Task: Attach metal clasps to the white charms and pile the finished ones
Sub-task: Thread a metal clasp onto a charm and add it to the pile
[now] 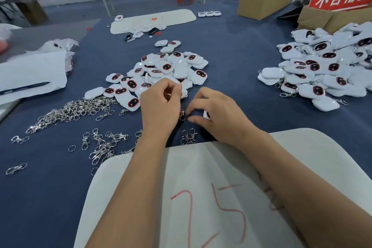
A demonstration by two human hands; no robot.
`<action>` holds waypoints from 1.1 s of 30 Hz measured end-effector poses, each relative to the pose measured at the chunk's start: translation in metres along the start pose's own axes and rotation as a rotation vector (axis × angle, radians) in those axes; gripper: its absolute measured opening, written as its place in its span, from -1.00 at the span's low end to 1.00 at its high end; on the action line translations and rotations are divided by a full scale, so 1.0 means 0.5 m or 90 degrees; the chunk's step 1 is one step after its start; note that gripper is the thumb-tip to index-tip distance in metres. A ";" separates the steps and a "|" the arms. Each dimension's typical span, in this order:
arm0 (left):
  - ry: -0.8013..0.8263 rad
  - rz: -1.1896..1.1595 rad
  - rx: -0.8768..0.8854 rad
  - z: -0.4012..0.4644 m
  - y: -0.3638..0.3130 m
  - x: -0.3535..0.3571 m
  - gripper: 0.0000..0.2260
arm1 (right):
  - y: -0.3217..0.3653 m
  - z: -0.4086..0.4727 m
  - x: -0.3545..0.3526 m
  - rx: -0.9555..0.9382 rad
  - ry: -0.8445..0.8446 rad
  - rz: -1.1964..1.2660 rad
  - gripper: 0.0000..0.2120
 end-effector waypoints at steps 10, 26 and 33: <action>-0.075 0.009 0.045 -0.002 -0.010 -0.016 -0.70 | 0.016 0.004 0.008 -0.020 0.043 -0.012 -0.76; 0.148 -0.147 -0.019 -0.027 -0.021 0.086 -0.91 | -0.080 -0.008 -0.016 0.257 -0.122 0.311 -0.78; 0.113 -0.292 -0.077 -0.018 -0.010 0.066 -0.91 | -0.067 -0.005 -0.011 0.196 -0.108 0.275 -0.83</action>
Point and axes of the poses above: each hand's wrist, its own z-axis towards the middle knuckle, its own x-axis out of the palm, y = z × x, the point moved 7 cm from there along z, towards the middle knuckle, and after that the axes turned 14 degrees about -z, right-handed, at the moved point
